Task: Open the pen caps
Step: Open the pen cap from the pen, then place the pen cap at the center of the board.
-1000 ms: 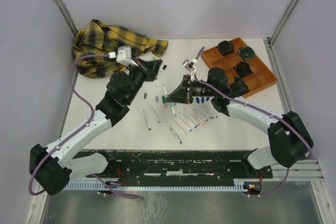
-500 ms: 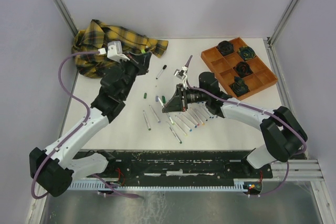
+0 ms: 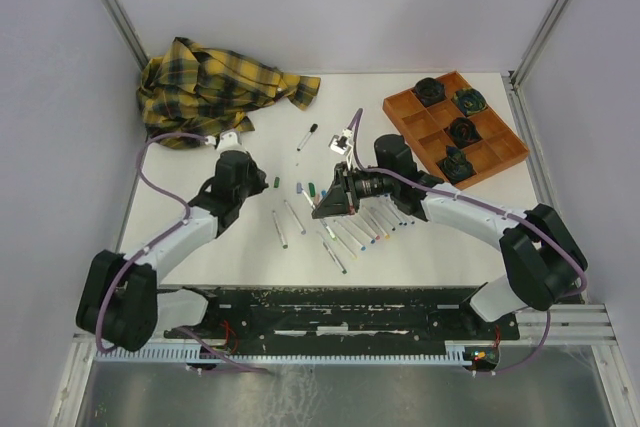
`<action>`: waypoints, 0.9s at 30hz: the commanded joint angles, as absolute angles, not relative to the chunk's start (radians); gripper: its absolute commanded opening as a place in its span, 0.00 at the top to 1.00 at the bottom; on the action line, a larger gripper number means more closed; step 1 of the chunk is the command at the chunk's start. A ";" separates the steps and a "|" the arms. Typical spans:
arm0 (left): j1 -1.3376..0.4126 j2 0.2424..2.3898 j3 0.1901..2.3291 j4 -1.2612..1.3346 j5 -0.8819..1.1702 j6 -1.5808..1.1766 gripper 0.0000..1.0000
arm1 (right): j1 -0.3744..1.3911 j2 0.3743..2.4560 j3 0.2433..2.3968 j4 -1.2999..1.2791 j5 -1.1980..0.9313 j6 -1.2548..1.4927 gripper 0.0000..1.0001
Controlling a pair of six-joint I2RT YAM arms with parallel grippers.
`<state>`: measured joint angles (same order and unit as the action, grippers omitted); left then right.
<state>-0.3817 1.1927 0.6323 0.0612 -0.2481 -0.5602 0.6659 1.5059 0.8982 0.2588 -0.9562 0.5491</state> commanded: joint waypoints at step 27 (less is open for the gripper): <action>-0.334 1.711 0.973 -0.174 -0.267 -0.311 0.60 | 0.669 1.494 0.955 0.208 -0.932 0.502 1.00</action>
<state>-0.3412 1.7096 0.9356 -0.1638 -0.2394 -0.3542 0.6659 1.5059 0.9104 0.1993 -0.9421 0.5171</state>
